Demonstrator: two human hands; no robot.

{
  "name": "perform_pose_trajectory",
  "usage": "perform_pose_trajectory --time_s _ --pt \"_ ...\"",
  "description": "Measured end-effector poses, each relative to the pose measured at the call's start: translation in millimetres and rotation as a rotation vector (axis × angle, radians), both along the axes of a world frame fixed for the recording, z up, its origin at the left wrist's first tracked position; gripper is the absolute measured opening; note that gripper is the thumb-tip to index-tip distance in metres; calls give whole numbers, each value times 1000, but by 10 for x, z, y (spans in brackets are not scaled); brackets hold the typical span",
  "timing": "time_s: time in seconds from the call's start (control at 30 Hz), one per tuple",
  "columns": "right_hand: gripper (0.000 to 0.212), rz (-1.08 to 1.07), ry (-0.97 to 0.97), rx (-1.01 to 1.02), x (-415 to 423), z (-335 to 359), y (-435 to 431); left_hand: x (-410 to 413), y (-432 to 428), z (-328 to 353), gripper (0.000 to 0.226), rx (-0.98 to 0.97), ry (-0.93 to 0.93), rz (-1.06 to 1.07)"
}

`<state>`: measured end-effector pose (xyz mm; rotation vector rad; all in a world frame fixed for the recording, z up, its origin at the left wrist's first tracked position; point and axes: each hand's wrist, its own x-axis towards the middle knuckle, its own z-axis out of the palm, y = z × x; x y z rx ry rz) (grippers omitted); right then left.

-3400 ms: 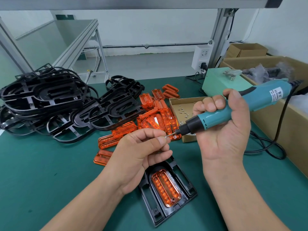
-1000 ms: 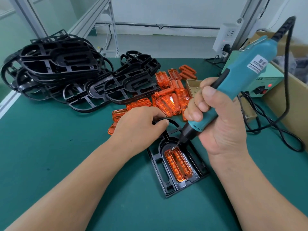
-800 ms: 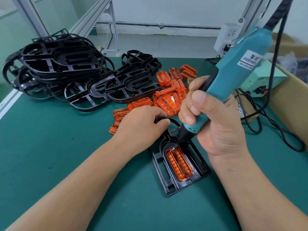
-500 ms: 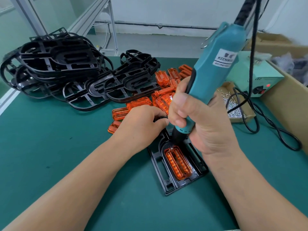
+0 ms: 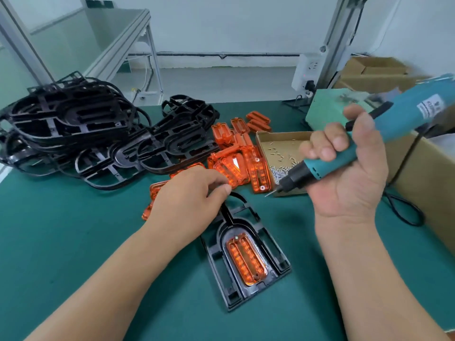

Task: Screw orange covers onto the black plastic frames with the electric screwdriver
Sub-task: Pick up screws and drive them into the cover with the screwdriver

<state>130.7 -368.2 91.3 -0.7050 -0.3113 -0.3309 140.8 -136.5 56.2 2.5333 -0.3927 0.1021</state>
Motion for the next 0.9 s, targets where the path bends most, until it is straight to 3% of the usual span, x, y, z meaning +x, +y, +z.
perform_pose_trajectory --time_s 0.17,0.43,0.67,0.9 --pt "7 -171 50 217 35 47 -333 223 -406 235 14 32 -204 -144" --pt "10 -252 109 356 70 20 -526 697 -1287 241 20 422 -232 -425" --pt "9 -255 121 384 110 2 -541 799 -1278 142 8 363 -230 -442" --pt "12 -248 131 374 120 -8 -505 706 -1188 140 13 264 -177 -412"
